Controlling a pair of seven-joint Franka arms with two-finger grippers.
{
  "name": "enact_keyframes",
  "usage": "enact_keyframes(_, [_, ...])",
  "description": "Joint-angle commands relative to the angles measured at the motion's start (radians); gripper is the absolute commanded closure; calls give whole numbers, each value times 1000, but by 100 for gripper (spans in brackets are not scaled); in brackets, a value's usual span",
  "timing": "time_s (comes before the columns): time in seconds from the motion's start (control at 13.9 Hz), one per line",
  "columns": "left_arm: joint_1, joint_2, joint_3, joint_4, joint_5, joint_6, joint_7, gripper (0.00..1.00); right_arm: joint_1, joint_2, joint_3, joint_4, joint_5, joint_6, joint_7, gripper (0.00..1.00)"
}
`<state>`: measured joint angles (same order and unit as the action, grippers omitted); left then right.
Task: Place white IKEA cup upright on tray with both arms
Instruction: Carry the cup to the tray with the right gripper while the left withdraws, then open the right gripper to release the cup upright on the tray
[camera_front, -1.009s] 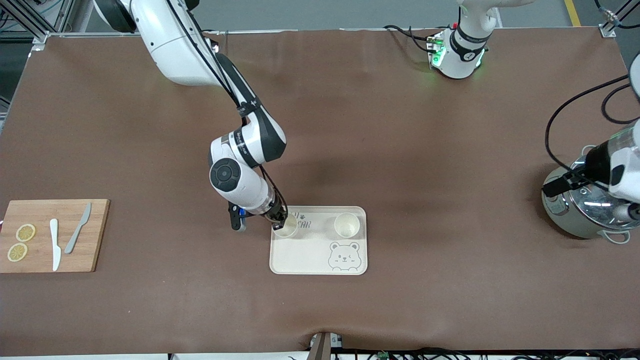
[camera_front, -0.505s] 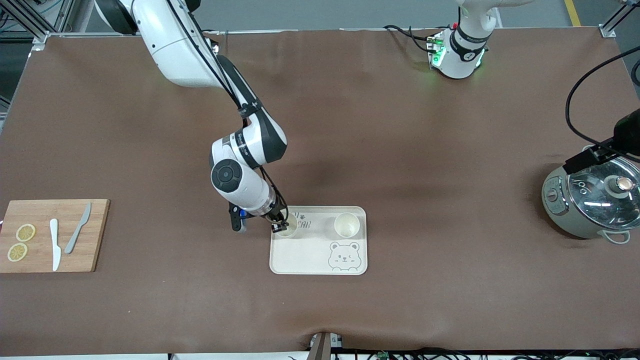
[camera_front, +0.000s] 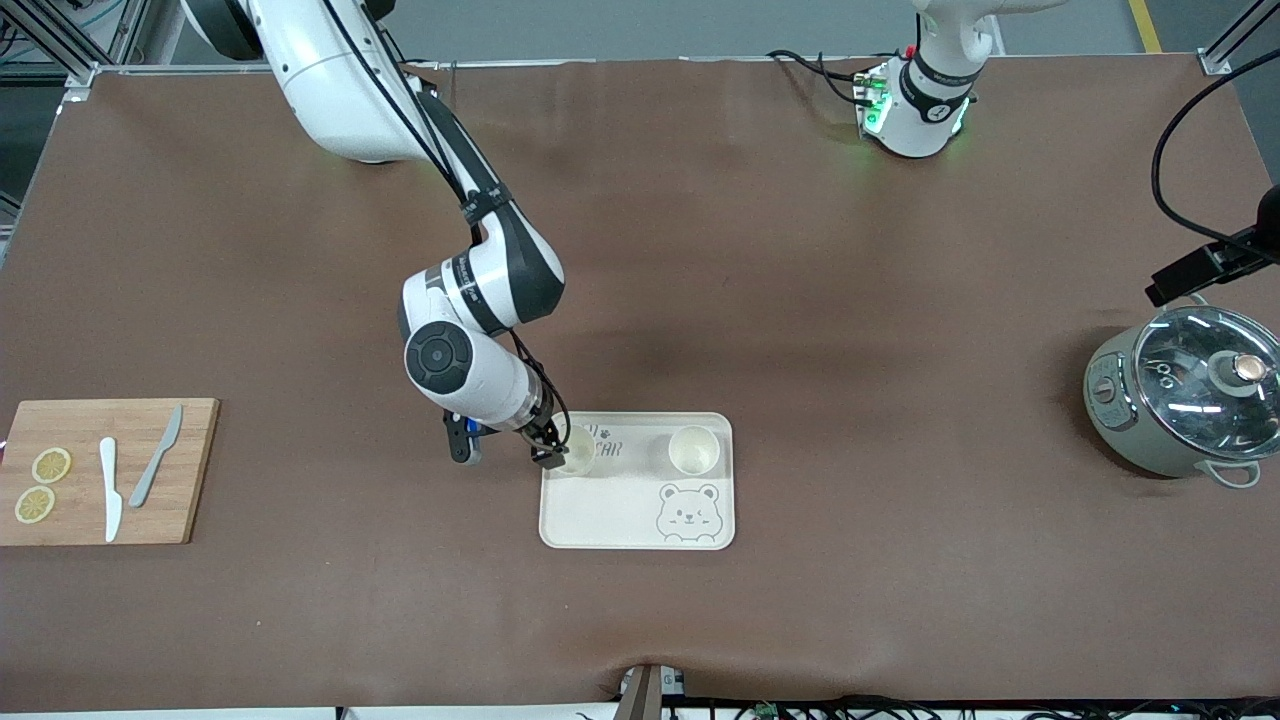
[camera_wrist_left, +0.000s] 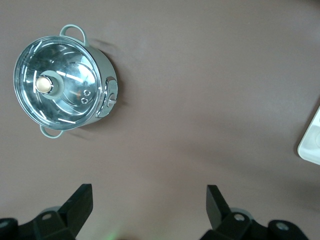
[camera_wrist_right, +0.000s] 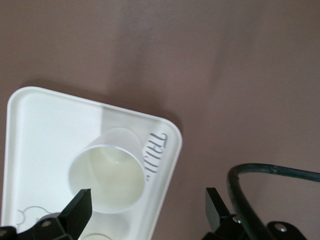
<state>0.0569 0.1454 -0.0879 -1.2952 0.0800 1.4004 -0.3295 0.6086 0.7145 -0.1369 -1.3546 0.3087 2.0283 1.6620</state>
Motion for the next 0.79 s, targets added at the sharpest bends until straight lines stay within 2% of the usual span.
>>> enact_keyframes(0.0, [11,-47,-15,-36,12,-9,32,0,5,-7,5,48,-52,-97,25,0])
enact_keyframes(0.22, [11,-50,-16,-47,11,9,70,0,-19,-49,3,51,-66,-74,12,0])
enact_keyframes(0.43, [11,-56,-18,-78,10,55,73,0,-47,-104,9,32,-51,71,24,0])
enact_keyframes(0.72, [12,-69,-15,-91,10,85,110,0,-194,-191,124,-41,-53,72,21,0])
